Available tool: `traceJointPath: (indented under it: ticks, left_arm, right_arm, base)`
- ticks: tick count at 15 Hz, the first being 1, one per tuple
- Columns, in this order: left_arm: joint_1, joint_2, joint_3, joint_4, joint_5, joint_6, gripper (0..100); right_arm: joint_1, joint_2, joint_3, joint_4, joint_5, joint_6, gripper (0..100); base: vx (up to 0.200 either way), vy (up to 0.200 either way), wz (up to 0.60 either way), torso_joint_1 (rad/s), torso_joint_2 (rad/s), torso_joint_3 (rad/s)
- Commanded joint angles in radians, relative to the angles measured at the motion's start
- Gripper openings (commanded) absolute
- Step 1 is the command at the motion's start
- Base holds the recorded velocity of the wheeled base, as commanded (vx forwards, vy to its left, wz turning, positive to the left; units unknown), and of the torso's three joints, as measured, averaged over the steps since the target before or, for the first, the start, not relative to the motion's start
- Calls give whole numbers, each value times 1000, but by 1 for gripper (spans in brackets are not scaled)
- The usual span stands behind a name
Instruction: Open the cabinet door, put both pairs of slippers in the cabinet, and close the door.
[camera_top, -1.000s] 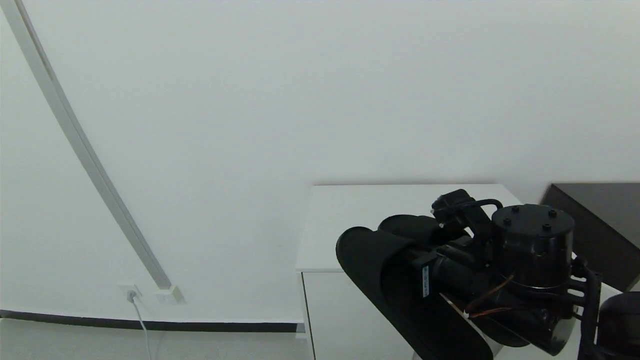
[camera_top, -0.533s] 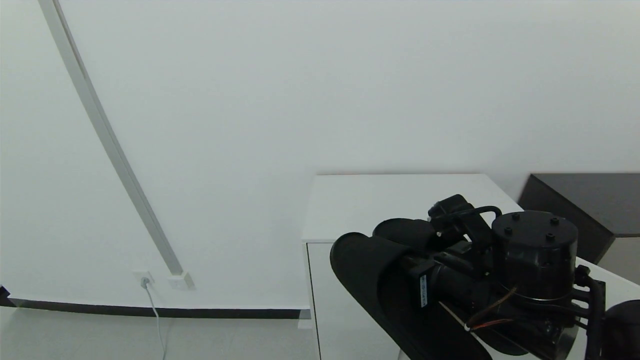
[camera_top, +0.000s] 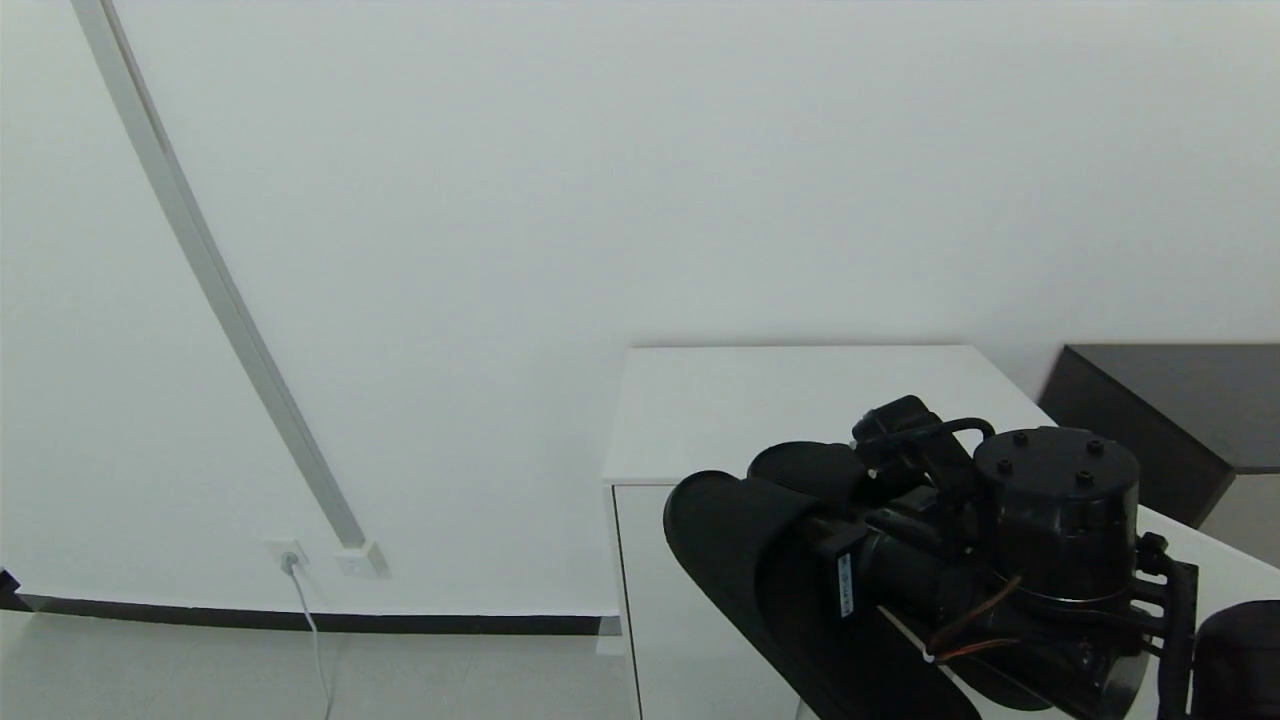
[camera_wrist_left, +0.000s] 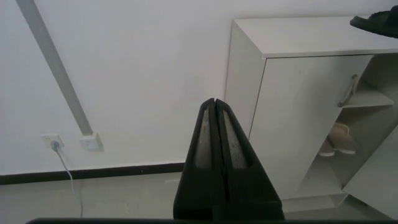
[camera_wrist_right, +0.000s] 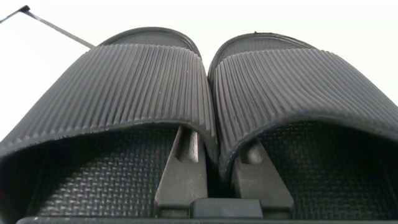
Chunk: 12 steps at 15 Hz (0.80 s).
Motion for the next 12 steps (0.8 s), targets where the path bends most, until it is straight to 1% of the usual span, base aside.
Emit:
traceJointPath:
  ticks: [1, 12]
  left_arm:
    - [0, 0, 0, 0, 0, 0, 0]
    - [0, 0, 0, 0, 0, 0, 0]
  right_arm:
    - [1, 8, -1, 0, 0, 0, 0]
    - [-1, 13, 3, 0, -6, -1, 0]
  base:
    - [0, 0, 0, 0, 0, 0]
    - [0, -200, 0, 1, 1, 1]
